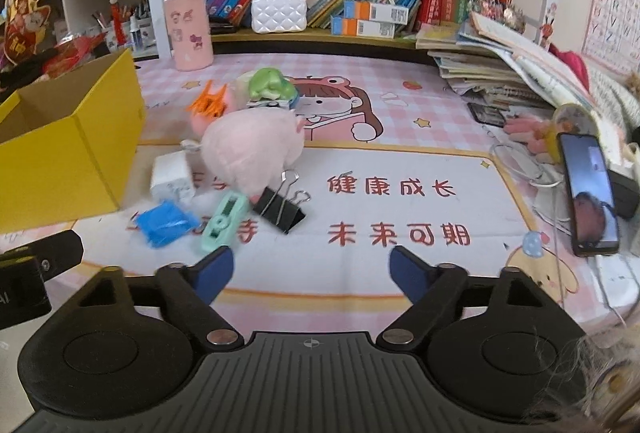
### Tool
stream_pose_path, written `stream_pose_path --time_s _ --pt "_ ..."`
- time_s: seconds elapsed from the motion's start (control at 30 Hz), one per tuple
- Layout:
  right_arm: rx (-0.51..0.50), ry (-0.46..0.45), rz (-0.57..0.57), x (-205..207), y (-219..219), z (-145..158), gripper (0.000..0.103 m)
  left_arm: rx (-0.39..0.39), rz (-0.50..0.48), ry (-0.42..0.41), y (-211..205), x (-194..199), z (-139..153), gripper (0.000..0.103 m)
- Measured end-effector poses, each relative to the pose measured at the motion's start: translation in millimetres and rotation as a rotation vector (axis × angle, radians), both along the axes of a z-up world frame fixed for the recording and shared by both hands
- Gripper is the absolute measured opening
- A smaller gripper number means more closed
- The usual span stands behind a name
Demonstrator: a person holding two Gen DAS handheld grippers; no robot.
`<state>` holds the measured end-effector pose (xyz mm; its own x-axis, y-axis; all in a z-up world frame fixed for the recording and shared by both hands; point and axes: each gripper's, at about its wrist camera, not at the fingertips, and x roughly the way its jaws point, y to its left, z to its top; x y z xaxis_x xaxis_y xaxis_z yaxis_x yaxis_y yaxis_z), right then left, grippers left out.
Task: Organize objects
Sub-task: 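Grasp the black binder clip with the right tool while the left tool grasps the blue bag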
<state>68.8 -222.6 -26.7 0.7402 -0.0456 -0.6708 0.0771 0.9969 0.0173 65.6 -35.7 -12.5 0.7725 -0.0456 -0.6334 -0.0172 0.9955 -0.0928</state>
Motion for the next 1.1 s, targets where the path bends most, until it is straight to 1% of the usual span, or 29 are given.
stream_pose_path --time_s 0.07,0.17,0.27,0.4,0.5,0.63,0.73,0.8,0.83,0.87,0.9,1.0,1.1 --pt "0.018 0.012 0.026 11 -9 -3 0.073 -0.011 0.013 0.020 -6 9 -4 0.103" --pt "0.027 0.000 0.066 25 -21 -7 0.073 -0.009 0.048 0.057 -13 23 -11 0.103" --pt "0.027 0.019 0.103 40 -28 -13 0.065 -0.007 0.087 0.076 -18 34 -16 0.103" --pt "0.065 0.072 0.175 62 -32 -25 0.055 -0.013 0.114 0.092 -25 46 -16 0.102" --pt "0.101 0.095 0.223 77 -30 -32 0.051 -0.013 0.134 0.100 -28 53 -15 0.102" --pt "0.071 0.088 0.282 92 -23 -38 0.051 -0.004 0.157 0.114 -30 59 -15 0.102" --pt "0.038 0.114 0.323 102 -18 -47 0.048 0.004 0.164 0.131 -33 62 -16 0.102" --pt "0.011 0.101 0.350 105 -17 -50 0.046 0.010 0.164 0.138 -36 65 -17 0.102" --pt "0.002 0.097 0.366 105 -17 -51 0.044 0.012 0.164 0.140 -38 66 -18 0.102" --pt "-0.003 0.091 0.385 105 -18 -51 0.036 0.014 0.163 0.143 -39 68 -18 0.102" --pt "-0.011 0.084 0.400 104 -19 -51 0.032 0.015 0.164 0.146 -41 70 -20 0.102" --pt "-0.017 0.072 0.427 104 -24 -48 0.026 0.008 0.164 0.160 -45 75 -25 0.102" --pt "0.003 0.070 0.397 106 -36 -41 0.025 -0.007 0.171 0.183 -49 82 -35 0.100"
